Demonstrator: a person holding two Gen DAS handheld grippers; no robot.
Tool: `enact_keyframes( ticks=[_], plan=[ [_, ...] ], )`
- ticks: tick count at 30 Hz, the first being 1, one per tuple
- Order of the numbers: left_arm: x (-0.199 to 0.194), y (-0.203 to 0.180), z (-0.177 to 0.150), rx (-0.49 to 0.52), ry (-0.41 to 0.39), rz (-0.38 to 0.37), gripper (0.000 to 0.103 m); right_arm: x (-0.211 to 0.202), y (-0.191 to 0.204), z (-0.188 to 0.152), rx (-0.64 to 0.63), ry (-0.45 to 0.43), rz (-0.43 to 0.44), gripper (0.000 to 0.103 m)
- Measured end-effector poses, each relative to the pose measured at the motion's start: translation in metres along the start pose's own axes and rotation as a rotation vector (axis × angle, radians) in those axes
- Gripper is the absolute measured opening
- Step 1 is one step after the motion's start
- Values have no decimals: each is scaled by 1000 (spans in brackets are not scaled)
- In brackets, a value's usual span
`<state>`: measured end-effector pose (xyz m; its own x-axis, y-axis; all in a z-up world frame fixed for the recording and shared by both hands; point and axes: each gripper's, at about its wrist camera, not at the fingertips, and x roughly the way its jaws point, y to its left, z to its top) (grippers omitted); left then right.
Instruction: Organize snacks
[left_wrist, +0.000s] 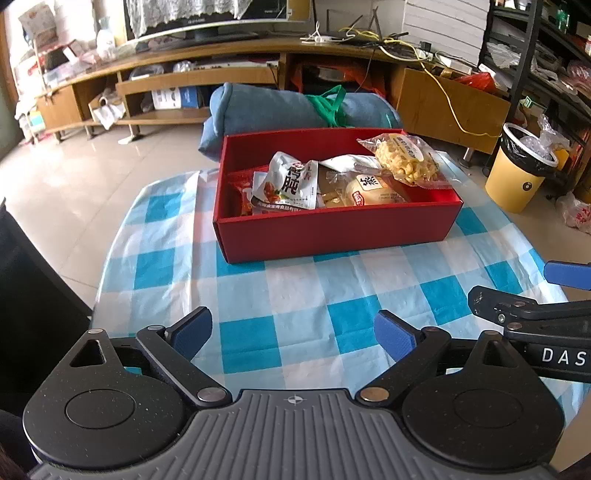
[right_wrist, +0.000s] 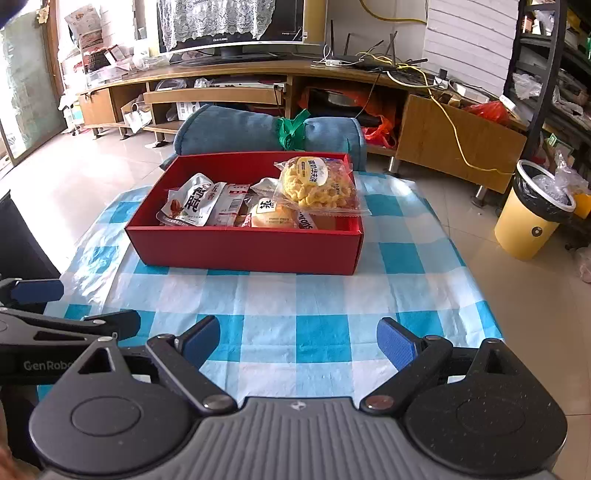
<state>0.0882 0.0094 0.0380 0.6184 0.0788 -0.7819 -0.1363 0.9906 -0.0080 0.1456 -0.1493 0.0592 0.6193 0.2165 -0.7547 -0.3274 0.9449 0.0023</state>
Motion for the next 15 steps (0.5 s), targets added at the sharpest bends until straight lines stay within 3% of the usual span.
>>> enact_keyframes(
  ticks=[15],
  plan=[
    [2,4,-4,-7,-12,-46,90,0,4,-1,-18,-2,12,88]
  ],
)
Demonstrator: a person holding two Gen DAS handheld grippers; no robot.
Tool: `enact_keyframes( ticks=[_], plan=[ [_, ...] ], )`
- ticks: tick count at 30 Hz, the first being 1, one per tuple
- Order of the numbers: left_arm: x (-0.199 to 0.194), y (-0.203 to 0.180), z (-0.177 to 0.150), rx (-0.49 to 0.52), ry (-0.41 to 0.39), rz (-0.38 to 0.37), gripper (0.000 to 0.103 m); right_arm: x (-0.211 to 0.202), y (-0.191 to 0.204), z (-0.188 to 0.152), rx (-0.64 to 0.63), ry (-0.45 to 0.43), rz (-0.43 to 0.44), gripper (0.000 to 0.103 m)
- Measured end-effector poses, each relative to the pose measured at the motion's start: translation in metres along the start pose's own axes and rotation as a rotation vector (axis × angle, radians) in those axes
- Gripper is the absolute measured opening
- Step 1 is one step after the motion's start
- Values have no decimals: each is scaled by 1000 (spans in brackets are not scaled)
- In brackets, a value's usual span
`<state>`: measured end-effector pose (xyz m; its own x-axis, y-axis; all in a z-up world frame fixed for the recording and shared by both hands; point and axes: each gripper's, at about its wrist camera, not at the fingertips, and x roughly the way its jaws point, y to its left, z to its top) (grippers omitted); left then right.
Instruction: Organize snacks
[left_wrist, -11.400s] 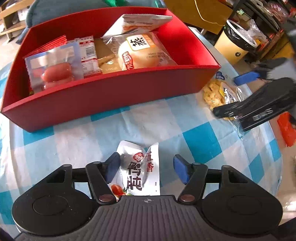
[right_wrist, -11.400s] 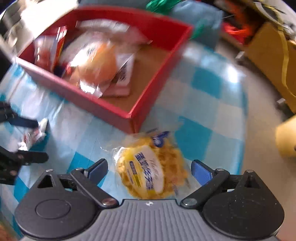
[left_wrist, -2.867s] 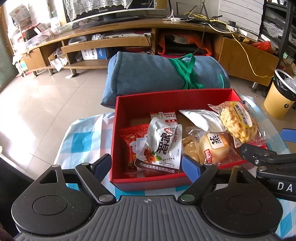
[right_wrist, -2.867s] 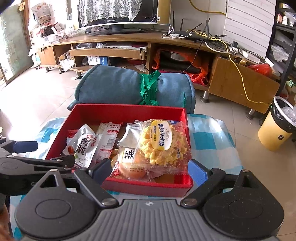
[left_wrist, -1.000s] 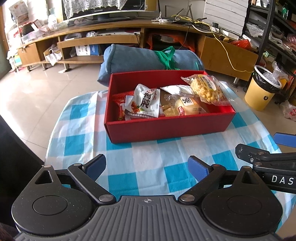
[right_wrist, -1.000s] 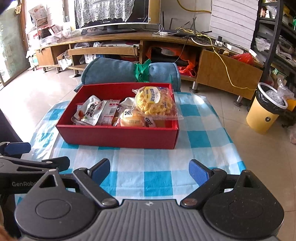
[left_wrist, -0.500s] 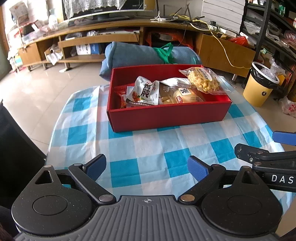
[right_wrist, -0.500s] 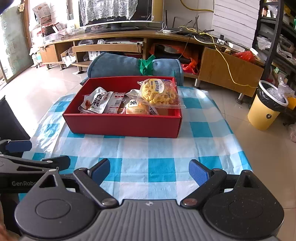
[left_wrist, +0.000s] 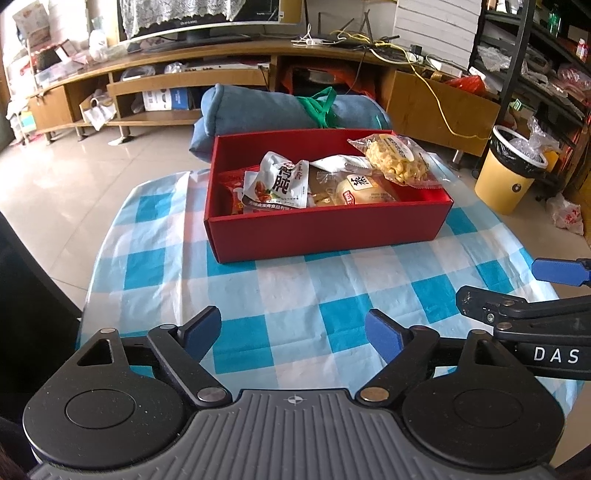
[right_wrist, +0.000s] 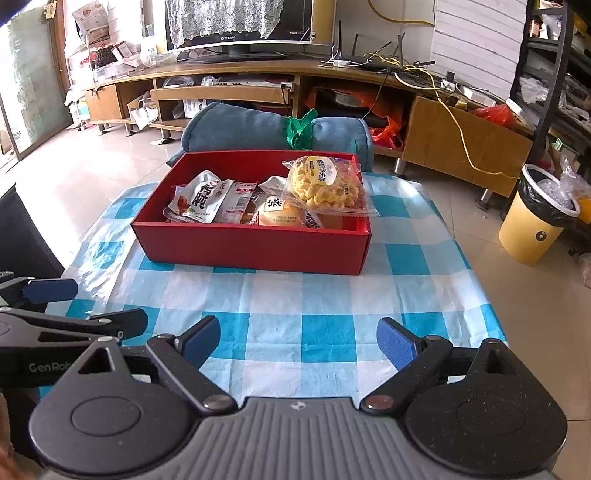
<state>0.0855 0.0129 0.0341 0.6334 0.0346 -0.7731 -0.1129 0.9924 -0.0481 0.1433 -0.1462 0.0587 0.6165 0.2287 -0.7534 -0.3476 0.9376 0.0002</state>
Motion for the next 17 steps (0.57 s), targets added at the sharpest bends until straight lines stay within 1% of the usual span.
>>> enact_keyframes(
  ticks=[5,11,14,16,17],
  plan=[
    [-1,0,-1,5,-15,0,90,1,0,0,1,5,8,88],
    [-4,-1,-2,18,-47,18,90,0,0,0,2,0,13,88],
    [-3,-1,-3,15,-45,23,91,1,0,0,0,3,14,88],
    [-4,-1,-3,13,-49,35,95,1,0,0,0,2,13,88],
    [-4,0,-3,9,-50,36,95,1,0,0,1,0,12,88]
  ],
)
